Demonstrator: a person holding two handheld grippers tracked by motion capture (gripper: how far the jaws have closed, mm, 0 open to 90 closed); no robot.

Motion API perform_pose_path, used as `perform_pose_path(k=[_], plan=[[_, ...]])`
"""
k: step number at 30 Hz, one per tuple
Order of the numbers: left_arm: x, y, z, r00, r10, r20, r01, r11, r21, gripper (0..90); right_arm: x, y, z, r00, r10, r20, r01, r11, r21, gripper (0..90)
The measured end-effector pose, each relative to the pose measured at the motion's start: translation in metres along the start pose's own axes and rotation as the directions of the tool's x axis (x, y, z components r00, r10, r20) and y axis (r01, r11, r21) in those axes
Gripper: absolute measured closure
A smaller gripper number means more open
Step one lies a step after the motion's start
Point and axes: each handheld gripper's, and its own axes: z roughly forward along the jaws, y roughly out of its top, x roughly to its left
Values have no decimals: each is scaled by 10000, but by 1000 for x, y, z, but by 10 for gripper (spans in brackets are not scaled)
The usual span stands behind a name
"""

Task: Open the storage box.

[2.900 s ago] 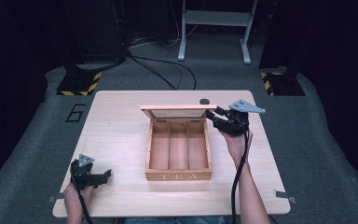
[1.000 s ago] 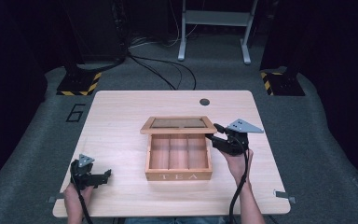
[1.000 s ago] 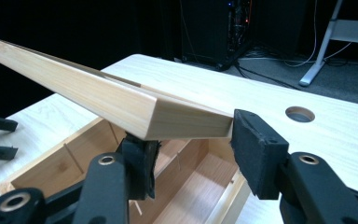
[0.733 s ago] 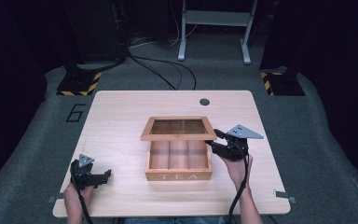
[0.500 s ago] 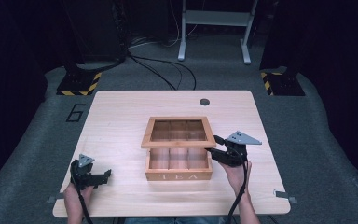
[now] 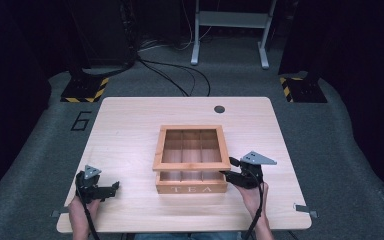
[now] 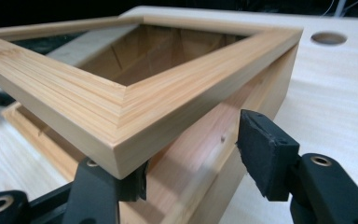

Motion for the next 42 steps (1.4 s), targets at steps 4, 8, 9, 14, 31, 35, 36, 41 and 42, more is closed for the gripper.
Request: perform_pose_path(k=[4, 8, 9, 14, 31, 35, 36, 41, 42], plan=[[0, 0, 0, 10000, -23, -5, 23, 10000, 27, 16, 1, -6, 1, 10000, 24, -65, -22, 9996, 274, 450], [0, 0, 0, 10000, -31, -2, 31, 10000, 21, 16, 3, -15, 4, 9998, 13, -193, 1, 9976, 693, 440], [0, 0, 0, 10000, -17, 2, 17, 10000, 60, 16, 3, -16, 4, 9998, 18, -183, -3, 9968, 800, 442], [0, 0, 0, 10000, -27, 1, 27, 10000, 29, 16, 1, -21, 1, 9995, 160, -277, -138, 9970, 767, 418], [0, 0, 0, 10000, -20, 20, 20, 10000, 0, 18, -1, -52, -17, 9981, 163, -593, -21, 9727, 2319, 166], [0, 0, 0, 10000, -16, 17, 16, 10000, 0, 18, -8, -66, -27, 9999, 88, -96, -60, 9658, 2593, 143], [0, 0, 0, 10000, -16, 17, 16, 10000, 0, 18, -8, -66, -27, 9999, 88, -96, -60, 9658, 2593, 143], [0, 0, 0, 10000, -15, 12, 15, 10000, -4, 17, -26, -82, -36, 9951, -202, 963, -88, 9568, 2906, 120], [0, 0, 0, 10000, 1, 25, -2, 10000, 47, 17, -27, -83, -36, 9933, -287, 1116, -44, 9584, 2855, 119]])
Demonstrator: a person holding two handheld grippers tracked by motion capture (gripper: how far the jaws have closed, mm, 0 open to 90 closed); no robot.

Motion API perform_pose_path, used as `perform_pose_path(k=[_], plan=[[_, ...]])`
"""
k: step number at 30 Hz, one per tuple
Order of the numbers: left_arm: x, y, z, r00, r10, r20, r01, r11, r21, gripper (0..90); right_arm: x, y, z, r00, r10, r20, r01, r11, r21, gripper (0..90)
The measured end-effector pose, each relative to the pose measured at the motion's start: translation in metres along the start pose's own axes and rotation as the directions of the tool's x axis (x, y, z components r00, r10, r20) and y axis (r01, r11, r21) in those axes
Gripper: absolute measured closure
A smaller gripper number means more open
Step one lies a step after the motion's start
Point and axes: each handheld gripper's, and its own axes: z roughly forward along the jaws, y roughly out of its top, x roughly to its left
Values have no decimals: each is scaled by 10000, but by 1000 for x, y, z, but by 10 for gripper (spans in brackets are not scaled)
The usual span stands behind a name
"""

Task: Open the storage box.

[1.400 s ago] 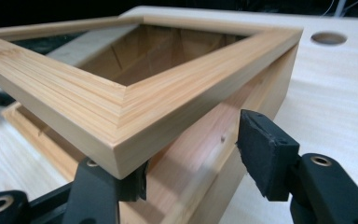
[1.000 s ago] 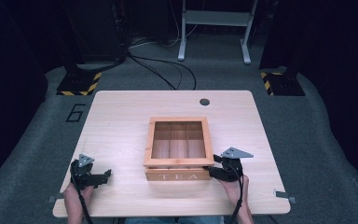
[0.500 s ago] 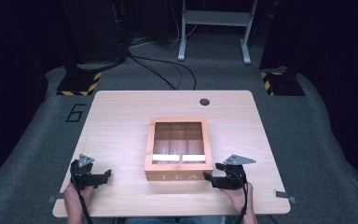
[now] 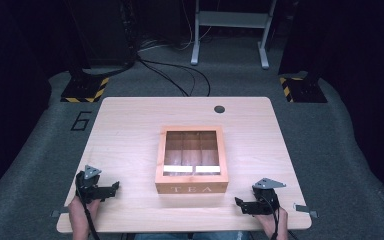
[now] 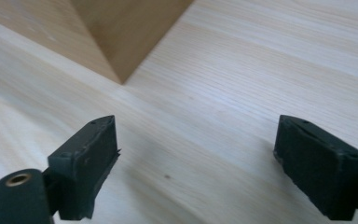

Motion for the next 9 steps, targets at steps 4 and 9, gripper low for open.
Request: perform_pose_path(k=[4, 9], plan=[[0, 0, 0, 10000, 16, -42, -16, 10000, -22, 17, -4, 0, 0, 9995, -157, 268, 155, 9998, 81, 95], [0, 0, 0, 10000, 30, -45, -30, 10000, -13, 17, -5, -4, 4, 9946, -495, 911, 502, 9987, -57, 52]])
